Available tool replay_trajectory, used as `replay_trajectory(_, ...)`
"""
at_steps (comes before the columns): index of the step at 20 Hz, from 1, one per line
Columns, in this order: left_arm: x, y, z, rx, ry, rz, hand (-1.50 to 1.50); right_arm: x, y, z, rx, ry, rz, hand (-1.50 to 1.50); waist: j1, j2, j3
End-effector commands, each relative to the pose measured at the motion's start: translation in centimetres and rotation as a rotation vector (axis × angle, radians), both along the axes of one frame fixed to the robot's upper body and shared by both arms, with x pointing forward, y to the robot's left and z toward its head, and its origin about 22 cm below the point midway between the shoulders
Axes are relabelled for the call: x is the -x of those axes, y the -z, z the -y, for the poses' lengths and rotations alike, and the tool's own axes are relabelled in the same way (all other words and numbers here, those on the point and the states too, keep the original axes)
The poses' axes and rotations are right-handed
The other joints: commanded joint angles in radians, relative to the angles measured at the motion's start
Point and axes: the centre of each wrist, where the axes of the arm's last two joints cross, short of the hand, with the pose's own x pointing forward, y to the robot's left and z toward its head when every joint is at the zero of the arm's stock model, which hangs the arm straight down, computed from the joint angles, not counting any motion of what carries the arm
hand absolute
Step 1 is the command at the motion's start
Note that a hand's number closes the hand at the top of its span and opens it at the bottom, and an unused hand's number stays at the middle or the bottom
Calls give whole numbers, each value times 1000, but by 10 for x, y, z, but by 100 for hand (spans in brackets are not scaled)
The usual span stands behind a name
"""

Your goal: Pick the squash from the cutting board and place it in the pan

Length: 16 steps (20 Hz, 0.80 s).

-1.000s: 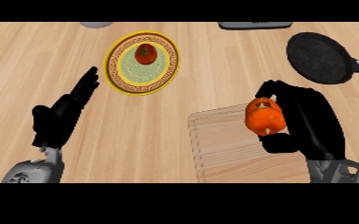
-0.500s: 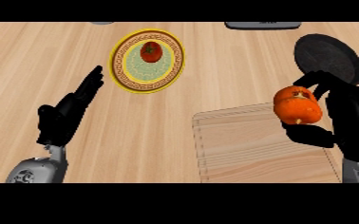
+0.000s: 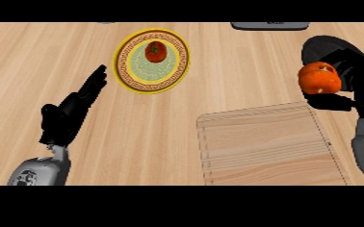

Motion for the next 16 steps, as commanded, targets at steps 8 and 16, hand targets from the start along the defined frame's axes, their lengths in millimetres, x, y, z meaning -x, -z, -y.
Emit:
replay_trajectory(8, -1, 7, 22, -5, 21, 12, 0, -61, 28, 89, 62, 110, 54, 150, 16, 5, 1)
replay_trajectory(16, 3, 4, 16, 13, 45, 1, 0, -76, 52, 110, 61, 127, 52, 150, 35, 12, 2)
